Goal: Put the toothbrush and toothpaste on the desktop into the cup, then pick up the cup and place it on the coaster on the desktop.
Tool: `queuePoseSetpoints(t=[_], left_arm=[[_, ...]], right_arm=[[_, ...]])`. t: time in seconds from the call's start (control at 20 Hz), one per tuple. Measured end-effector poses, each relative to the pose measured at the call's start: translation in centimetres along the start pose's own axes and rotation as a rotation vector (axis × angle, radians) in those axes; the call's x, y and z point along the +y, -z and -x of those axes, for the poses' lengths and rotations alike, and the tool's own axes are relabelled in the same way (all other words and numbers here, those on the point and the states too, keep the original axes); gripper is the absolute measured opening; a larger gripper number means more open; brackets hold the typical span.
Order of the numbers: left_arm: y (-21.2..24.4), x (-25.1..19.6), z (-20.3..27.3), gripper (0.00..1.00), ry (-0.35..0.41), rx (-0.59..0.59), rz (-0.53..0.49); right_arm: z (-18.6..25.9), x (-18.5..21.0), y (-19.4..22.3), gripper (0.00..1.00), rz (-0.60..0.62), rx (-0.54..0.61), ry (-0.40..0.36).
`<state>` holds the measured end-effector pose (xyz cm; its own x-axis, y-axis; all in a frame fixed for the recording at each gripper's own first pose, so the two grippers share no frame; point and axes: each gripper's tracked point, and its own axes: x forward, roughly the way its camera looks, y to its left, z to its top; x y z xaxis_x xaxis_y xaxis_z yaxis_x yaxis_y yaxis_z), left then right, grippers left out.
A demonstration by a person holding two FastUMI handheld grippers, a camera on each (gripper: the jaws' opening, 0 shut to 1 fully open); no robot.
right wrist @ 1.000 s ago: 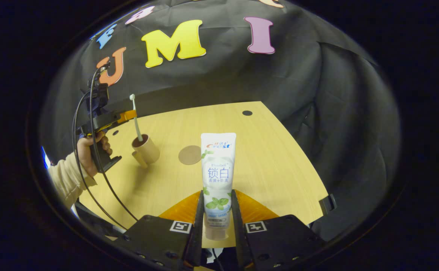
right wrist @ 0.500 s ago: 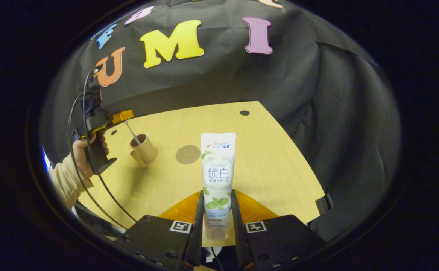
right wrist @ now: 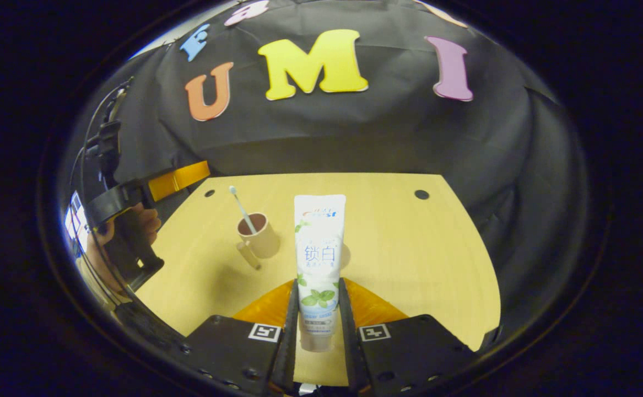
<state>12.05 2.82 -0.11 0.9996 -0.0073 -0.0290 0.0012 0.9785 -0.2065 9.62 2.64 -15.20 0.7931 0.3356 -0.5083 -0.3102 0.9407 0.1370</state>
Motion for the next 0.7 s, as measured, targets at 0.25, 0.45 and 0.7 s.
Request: queuePoseSetpoints(t=[0.25, 0.45, 0.7], left_arm=[[-1.8, 3.6, 4.6, 0.98, -0.116, -0.057, -0.015], [-1.8, 5.2, 7.9, 0.98, -0.188, -0.057, 0.013], [-0.6, 7.0, 11.7, 0.98, -0.31, -0.053, 0.035]], right_arm=[[-5.6, 6.2, -4.2, 0.37, 0.139, -0.026, -0.14], [-10.1, 10.9, -6.9, 0.37, 0.188, -0.063, -0.229], [-15.2, 15.1, -9.3, 0.37, 0.228, -0.12, -0.311]])
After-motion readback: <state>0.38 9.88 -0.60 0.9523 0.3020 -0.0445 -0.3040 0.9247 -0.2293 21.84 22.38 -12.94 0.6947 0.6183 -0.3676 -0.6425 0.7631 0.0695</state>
